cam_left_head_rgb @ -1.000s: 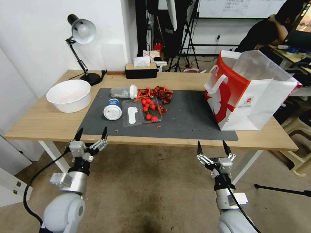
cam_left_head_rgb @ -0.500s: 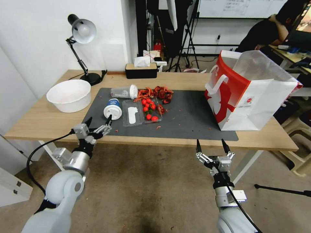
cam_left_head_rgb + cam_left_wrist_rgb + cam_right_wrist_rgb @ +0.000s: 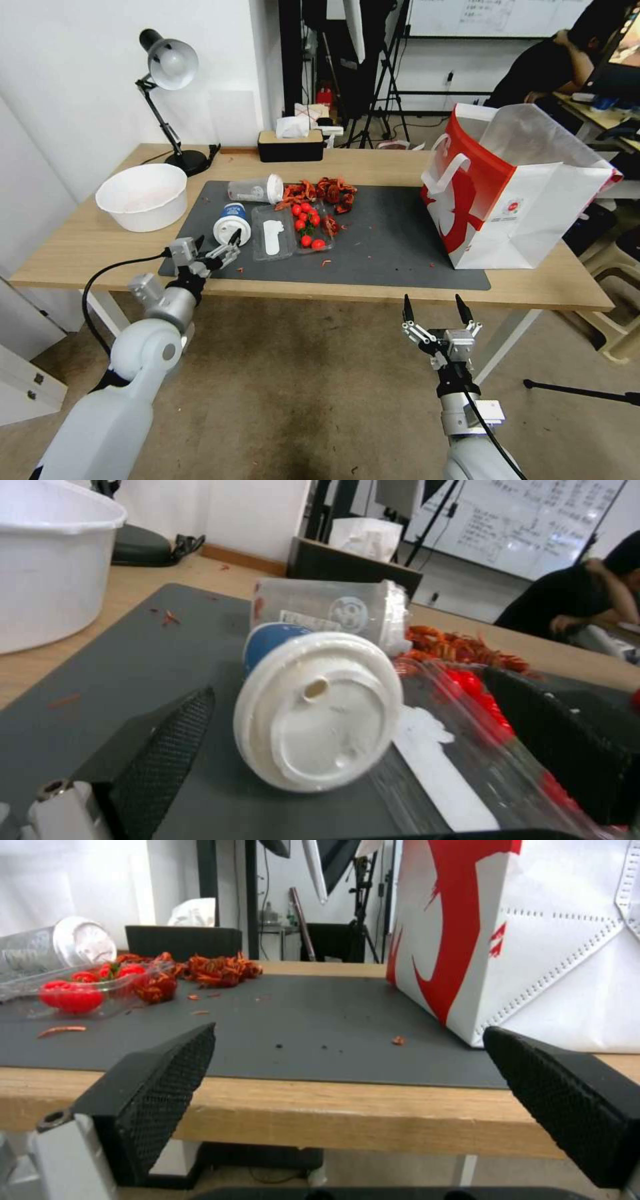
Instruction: Pick up the trash from the table and place it into the takeout bag.
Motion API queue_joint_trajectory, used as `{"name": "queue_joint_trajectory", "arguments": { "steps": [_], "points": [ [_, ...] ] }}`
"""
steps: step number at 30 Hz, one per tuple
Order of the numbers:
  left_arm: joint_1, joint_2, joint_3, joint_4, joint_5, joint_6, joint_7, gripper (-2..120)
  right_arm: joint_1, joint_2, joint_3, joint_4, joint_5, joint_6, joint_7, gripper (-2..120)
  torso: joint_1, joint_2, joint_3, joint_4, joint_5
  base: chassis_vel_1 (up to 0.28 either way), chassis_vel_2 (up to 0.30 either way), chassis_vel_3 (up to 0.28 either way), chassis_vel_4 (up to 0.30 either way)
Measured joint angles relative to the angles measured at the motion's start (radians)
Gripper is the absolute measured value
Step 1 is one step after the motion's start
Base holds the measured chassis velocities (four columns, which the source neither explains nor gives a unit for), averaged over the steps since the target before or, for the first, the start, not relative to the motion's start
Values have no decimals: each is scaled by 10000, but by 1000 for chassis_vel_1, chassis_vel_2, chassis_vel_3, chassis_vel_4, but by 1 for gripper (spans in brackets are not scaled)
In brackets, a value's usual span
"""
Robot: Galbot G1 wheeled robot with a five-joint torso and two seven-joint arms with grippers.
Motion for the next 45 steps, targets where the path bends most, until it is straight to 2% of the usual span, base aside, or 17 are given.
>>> {"name": "queue_joint_trajectory", "arguments": {
  "steps": [1,8,45],
  "points": [
    [-226,79,117,76,-71,115,-260,100,-15,17,11,-1,-7,6,2,100,0,0,0,-1,1,0,0,0,0],
    [-830,319,453,463,-157,407,-977,100,12,68,24,-9,-25,6,8,100,0,0,-1,1,0,0,0,0,0],
    [-1969,402,1687,1291,-310,791,-1932,100,79,215,41,-114,-122,21,23,100,-3,0,-1,0,1,0,0,0,0]
  ]
}}
